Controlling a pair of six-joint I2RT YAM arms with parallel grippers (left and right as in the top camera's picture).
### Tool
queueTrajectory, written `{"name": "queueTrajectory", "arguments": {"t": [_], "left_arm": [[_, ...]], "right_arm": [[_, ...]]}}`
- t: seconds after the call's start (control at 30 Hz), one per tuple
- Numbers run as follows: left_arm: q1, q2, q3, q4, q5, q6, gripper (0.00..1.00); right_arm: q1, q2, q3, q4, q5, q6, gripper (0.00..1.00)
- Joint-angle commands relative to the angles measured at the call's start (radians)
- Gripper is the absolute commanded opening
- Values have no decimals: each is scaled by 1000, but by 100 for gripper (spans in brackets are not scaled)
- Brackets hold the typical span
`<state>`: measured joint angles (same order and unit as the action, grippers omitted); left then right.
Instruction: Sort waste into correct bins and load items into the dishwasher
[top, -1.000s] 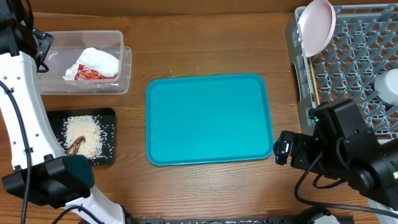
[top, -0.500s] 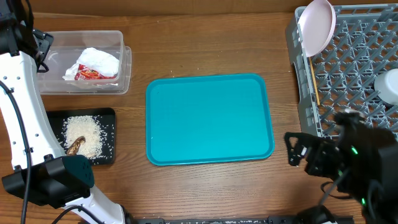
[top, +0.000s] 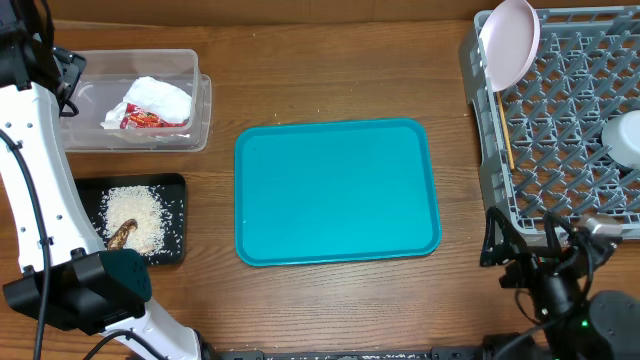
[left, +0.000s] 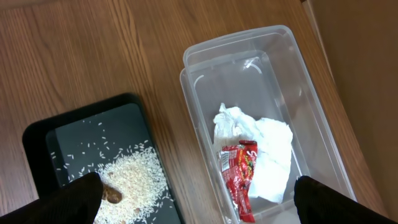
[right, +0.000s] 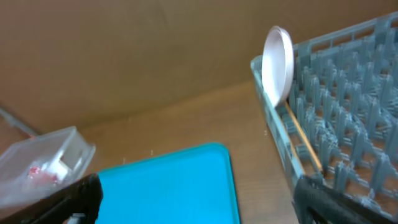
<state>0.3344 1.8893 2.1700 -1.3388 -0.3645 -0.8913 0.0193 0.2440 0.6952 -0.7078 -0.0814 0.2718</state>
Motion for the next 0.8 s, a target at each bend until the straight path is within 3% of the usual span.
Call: {"name": "queueTrajectory", "arguments": {"t": [0.0,0.3,0.77], "left_arm": [[-4,4,4,1,-19,1,100],[-4,4,4,1,-19,1,100],[-4,4,4,1,-19,1,100]], "right_arm": [[-31,-71,-147,121,-7,-18,100],[-37,-224,-474,544,-37,-14,100],[-40,-241,-663,919,38,-18,100]]}}
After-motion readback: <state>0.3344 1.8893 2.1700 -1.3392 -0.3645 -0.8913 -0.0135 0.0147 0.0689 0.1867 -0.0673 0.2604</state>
